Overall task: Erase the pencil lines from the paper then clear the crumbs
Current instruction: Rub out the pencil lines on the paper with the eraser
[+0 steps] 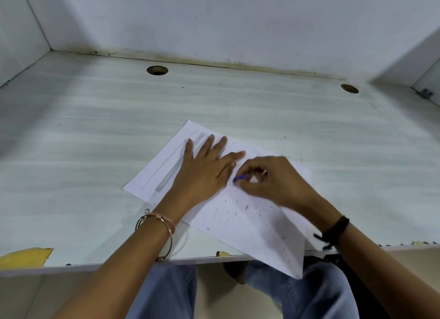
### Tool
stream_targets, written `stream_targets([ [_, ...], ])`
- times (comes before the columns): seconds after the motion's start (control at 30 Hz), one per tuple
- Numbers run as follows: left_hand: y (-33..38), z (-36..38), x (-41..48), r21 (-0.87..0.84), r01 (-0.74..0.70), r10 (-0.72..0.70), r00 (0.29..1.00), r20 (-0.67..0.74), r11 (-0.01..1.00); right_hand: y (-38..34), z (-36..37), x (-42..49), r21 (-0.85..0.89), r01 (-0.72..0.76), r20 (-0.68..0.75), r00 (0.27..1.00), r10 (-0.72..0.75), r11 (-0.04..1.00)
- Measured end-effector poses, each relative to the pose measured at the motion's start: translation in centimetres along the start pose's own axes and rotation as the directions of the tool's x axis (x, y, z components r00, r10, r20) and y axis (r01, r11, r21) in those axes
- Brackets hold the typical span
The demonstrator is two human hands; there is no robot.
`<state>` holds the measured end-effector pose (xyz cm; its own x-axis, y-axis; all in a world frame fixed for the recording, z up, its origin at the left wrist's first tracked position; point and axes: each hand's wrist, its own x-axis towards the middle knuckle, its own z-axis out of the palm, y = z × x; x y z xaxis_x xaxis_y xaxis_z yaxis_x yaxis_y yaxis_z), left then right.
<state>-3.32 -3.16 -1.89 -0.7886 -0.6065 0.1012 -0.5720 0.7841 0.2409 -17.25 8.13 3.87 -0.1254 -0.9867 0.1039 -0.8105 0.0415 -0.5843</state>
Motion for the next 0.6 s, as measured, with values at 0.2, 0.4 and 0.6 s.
stream_targets([
  [0.2, 0.1, 0.0, 0.1, -0.001, 0.001, -0.001, 1.0, 0.023, 1.0, -1.2, 0.0, -0.4, -0.016, 0.03, 0.078, 0.997, -0.029, 0.999],
  [0.4, 0.3, -0.1, 0.0, -0.008, 0.012, -0.011, 1.0, 0.026, 1.0, 0.0, -0.8, 1.3, -0.087, -0.04, -0.085, 0.996, 0.033, 0.995],
  [0.6, 0.3, -0.3, 0.0, 0.004, 0.012, -0.012, 0.999, 0.041, 1.0, -0.2, -0.7, 0.7, -0.058, 0.005, 0.015, 1.0, -0.004, 0.998],
])
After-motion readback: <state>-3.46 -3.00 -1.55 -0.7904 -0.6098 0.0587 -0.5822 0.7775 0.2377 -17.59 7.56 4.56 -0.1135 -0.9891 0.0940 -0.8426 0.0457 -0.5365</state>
